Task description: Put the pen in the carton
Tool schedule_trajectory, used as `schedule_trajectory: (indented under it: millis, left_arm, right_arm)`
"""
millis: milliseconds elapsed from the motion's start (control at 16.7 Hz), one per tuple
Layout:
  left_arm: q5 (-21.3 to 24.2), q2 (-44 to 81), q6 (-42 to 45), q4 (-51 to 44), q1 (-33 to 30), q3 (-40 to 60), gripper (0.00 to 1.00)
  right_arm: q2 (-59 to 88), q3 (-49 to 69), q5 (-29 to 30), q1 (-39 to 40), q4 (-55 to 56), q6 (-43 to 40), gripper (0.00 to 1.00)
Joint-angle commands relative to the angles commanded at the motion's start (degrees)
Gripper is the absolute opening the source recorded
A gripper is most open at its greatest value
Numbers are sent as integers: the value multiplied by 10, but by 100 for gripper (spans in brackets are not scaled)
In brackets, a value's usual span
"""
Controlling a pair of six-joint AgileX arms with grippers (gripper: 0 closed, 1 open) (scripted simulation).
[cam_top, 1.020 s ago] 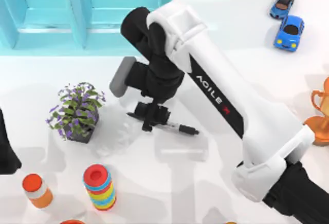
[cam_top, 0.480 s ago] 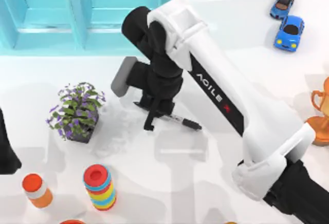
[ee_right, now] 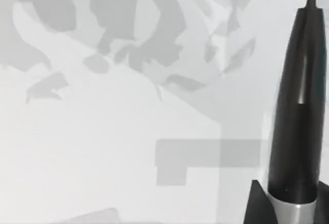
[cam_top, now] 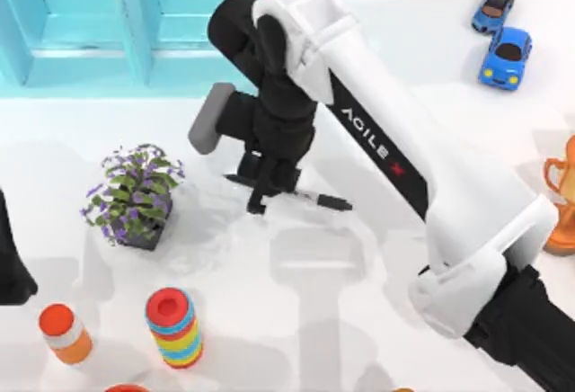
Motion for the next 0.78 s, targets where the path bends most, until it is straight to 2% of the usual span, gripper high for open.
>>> schedule_trajectory:
  millis: [480,780]
  left_arm:
    - [0,0,0,0,0,0,100]
    - [0,0,0,0,0,0,100]
  right_arm:
    - [-196,-270,-3,-2,62,2,0]
    - [-248,-333,-4,-1,78,1,0]
